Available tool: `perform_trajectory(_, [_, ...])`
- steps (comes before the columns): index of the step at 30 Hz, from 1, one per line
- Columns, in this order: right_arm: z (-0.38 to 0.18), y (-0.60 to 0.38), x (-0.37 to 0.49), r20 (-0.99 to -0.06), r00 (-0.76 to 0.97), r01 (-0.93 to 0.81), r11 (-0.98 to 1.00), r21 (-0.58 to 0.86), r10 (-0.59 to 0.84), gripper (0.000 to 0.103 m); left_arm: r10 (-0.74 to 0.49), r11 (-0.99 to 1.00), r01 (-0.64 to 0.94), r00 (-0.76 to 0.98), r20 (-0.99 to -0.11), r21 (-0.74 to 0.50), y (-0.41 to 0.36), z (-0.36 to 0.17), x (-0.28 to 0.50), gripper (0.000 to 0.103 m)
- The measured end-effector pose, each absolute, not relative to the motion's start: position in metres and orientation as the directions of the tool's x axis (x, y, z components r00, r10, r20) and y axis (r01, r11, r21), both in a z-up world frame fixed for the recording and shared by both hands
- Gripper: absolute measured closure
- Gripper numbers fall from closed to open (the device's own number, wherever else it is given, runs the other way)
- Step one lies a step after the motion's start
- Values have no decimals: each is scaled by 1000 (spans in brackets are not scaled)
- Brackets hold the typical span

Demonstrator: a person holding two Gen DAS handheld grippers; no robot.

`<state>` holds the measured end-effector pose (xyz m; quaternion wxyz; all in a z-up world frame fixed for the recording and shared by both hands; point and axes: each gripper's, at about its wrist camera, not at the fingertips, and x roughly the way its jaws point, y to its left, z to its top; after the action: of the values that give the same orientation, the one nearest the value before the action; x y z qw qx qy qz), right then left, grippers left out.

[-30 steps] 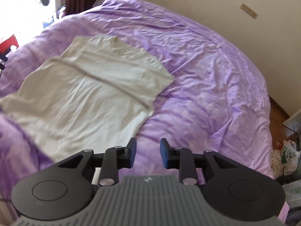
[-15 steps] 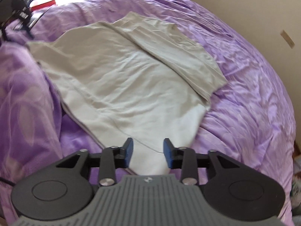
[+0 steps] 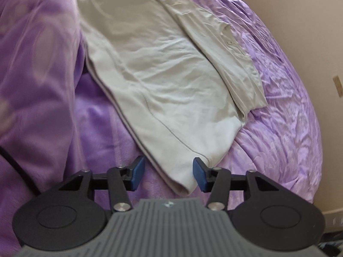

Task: Fold small clothes
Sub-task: 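Move both grippers to the sweatshirt hem and close them on it, then lift the hem with both grippers and fold it over toward the collar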

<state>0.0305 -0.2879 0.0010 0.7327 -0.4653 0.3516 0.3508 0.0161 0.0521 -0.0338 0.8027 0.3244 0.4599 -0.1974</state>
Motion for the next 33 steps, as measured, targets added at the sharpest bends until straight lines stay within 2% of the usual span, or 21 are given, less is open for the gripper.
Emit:
perform_trajectory(4, [-7,-286,26,-835,522,-844,251,-474,177,57,-50,818,506,534,-844,272,66,-8,26,100])
perform_trajectory(8, [-15,-281,24,-824,541,-838,193,-511,168,60,-53,863,436,580,-813,255,72,13,31,100])
perform_trajectory(10, [-16,-279,25,-821,547,-834,194,-516,167,79,-53,881,406,594,-803,243,75,22,34,100])
perform_trajectory(15, [-13,-279,31,-814,557,-824,226,-519,161,102,-43,897,368,623,-781,244,81,35,36,100])
perform_trajectory(20, [5,-282,38,-794,572,-808,307,-503,206,103,-25,903,343,642,-766,258,84,40,38,100])
perform_trajectory(26, [45,-285,50,-715,652,-737,432,-520,251,103,-5,920,288,685,-728,265,90,57,42,100])
perform_trajectory(33, [84,-283,50,-593,763,-629,508,-588,258,103,15,921,228,792,-611,317,91,94,26,100])
